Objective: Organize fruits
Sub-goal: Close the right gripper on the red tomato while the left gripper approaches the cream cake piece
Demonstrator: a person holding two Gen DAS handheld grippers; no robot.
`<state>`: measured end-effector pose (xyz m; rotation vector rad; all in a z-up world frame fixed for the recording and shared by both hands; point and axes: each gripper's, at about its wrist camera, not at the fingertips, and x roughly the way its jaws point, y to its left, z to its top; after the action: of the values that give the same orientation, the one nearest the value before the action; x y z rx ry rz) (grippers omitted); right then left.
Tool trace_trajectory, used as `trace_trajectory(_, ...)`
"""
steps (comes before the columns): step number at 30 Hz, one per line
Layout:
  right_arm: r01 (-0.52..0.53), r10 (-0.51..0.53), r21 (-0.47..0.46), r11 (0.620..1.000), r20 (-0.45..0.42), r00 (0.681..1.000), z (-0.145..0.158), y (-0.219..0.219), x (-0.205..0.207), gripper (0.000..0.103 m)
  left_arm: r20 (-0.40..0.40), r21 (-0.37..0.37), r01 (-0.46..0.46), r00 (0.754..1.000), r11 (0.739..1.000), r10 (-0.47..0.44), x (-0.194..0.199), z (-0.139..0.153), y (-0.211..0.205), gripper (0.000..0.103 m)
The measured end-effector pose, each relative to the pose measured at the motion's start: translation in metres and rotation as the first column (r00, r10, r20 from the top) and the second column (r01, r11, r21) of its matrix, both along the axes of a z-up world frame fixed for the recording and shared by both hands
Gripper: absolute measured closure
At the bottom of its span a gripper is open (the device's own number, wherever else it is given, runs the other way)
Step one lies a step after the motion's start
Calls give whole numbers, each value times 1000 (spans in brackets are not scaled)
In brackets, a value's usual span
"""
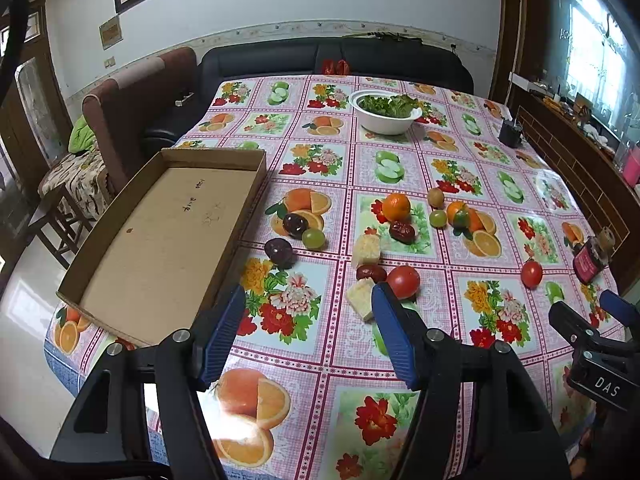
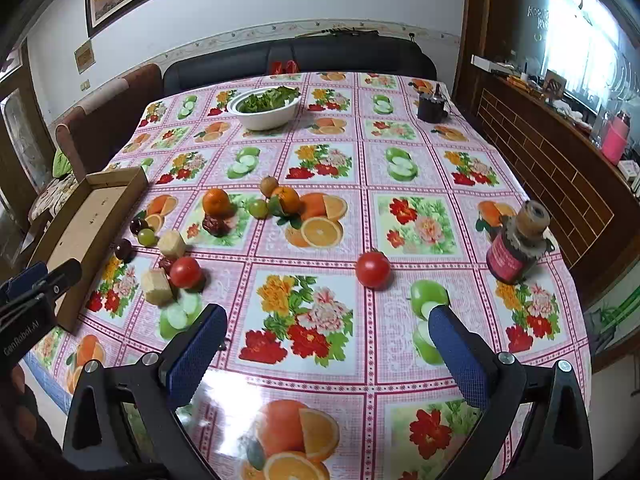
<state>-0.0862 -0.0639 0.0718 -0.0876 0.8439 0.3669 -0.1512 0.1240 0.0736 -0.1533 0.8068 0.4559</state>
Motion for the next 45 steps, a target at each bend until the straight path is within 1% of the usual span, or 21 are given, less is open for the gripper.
trace_trajectory(6, 19, -19, 13, 1000, -25, 1000, -10, -17, 1, 1, -9, -2, 1, 1000, 1000, -1, 1, -1, -11, 38)
trace_trajectory(8, 21, -20, 19, 1000, -25, 999, -10, -23, -1, 1, -11, -15, 10, 1000, 1000, -10, 3, -1, -15, 38)
trace_trajectory(11, 21, -21, 24, 999, -14, 1000, -9, -33, -3, 1, -23, -83, 53, 998, 995, -55, 6, -7, -19, 38)
trace_trajectory(13, 19, -19, 34, 999, -2, 1000, -9, -40, -3, 1, -33, -130, 85, 995, 988, -90, 9, -17, -23, 38)
trace_trajectory(15, 17, -17, 47, 999, 2, 1000, -13, -47, 0, 2, -57, -171, 122, 989, 978, -133, 16, -32, -28, 38)
trace_trajectory(18, 12, -10, 59, 998, -30, 999, -27, -52, 16, 8, -104, -255, 169, 974, 952, -200, 31, -55, -35, 38)
trace_trajectory(20, 13, -7, 75, 997, -74, 997, -38, -52, 34, 20, -127, -259, 140, 976, 956, -178, 41, -64, -33, 38)
trace_trajectory(22, 16, -8, 87, 996, -100, 995, -47, -51, 49, 23, -118, -274, 117, 981, 954, -154, 49, -66, -26, 38)
trace_trajectory(25, 10, -1, 76, 997, -114, 993, -57, -41, 70, 23, -123, -271, 107, 982, 956, -145, 69, -66, -18, 38)
trace_trajectory(27, 2, 5, 52, 999, -122, 993, -63, -32, 83, 25, -126, -247, 98, 983, 964, -133, 81, -66, -15, 38)
trace_trajectory(31, -27, 28, 6, 1000, -146, 989, -76, -14, 102, 38, -143, -209, 101, 981, 973, -133, 94, -71, -16, 38)
trace_trajectory(32, -34, 33, -1, 999, -151, 988, -80, -11, 104, 39, -146, -193, 107, 980, 975, -137, 95, -72, -18, 38)
trace_trajectory(33, -35, 32, -23, 999, -131, 991, -80, -8, 105, 39, -148, -178, 117, 979, 977, -144, 96, -72, -21, 42)
trace_trajectory(34, -42, 37, -34, 999, -128, 991, -80, -4, 105, 42, -153, -162, 132, 976, 978, -157, 97, -75, -25, 42)
trace_trajectory(35, -50, 44, -44, 998, -119, 992, -81, -2, 105, 49, -156, -159, 145, 973, 977, -170, 98, -76, -27, 43)
trace_trajectory(36, -51, 45, -51, 997, -112, 993, -81, 0, 106, 54, -159, -159, 159, 970, 974, -185, 98, -79, -30, 47)
trace_trajectory(37, -55, 49, -48, 997, -108, 993, -80, 0, 105, 67, -167, -169, 170, 966, 971, -198, 98, -82, -32, 57)
trace_trajectory(38, -58, 54, -40, 998, -112, 992, -79, 0, 105, 70, -182, -177, 169, 963, 970, -201, 96, -86, -33, 90)
trace_trajectory(39, -62, 58, -24, 998, -120, 991, -78, -2, 104, 70, -163, -179, 175, 965, 968, -204, 93, -84, -31, 95)
trace_trajectory(41, -72, 72, 8, 997, -131, 989, -76, -5, 100, 70, -138, -235, 179, 967, 955, -215, 86, -80, -23, 96)
trace_trajectory(45, -93, 101, 70, 993, -124, 987, -68, -10, 82, 70, -82, -278, 180, 974, 943, -210, 67, -70, -9, 97)
